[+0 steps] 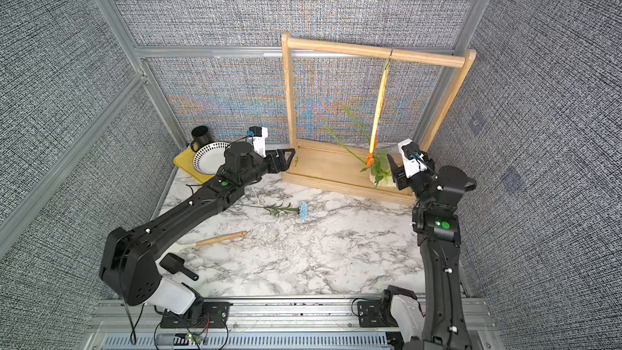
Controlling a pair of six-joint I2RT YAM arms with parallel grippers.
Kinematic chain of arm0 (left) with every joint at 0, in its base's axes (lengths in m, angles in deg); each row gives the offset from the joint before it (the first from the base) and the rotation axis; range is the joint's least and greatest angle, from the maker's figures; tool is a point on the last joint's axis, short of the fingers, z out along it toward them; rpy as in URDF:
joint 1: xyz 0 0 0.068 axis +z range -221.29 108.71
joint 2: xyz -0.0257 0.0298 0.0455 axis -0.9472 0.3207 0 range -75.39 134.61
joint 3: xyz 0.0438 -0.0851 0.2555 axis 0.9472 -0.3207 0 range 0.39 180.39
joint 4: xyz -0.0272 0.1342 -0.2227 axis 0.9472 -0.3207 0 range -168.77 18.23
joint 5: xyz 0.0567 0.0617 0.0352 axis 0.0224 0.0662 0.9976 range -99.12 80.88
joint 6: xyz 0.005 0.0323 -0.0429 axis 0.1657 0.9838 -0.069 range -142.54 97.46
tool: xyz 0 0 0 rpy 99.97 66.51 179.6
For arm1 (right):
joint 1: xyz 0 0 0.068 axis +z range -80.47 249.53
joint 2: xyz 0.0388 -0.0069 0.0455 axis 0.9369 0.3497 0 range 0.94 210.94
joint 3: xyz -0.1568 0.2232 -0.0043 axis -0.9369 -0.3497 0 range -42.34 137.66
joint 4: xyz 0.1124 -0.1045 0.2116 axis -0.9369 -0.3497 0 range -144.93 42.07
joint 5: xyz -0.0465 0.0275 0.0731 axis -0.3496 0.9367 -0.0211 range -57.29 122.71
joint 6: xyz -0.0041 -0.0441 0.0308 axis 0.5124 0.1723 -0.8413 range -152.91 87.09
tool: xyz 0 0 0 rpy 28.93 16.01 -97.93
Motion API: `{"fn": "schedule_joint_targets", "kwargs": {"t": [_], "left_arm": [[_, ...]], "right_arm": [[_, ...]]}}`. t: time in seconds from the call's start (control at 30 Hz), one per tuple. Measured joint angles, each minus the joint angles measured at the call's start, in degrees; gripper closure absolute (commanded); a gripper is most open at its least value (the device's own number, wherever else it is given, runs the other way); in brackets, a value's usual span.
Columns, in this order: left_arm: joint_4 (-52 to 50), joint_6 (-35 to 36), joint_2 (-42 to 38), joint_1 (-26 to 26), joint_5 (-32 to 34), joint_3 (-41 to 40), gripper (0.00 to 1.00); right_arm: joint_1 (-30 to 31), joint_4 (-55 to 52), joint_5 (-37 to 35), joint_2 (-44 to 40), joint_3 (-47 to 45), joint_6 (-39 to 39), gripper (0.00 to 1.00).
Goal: Dry the flowers on a clothes hanger
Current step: Pick up the flower at the center of the board.
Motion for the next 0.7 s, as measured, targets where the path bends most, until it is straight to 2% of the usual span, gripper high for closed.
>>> {"fn": "schedule_joint_targets", "kwargs": {"t": [0.2, 0.4, 0.53, 0.7], "left_arm": [[-11.58, 0.81, -6.51, 0.66, 7.21, -2.43, 0.05], [-23.17, -1.86, -9.79, 3.65, 11.56, -2.45, 0.04], [-31.17, -4.37, -10.71, 6.12, 13.99, -2.45, 0.0], [-40.06, -7.76, -12.13, 10.08, 16.57, -3.85, 0.0]], "right_arm": [[2.29, -5.31, -0.44, -6.49, 0.46, 4.81, 0.4], [5.25, -14.14, 8.11, -9.84, 3.52, 10.91, 0.4], [11.54, -22.32, 14.34, -8.31, 8.11, 16.37, 0.39], [21.84, -29.49, 15.85, -6.27, 10.54, 20.06, 0.38]]}}
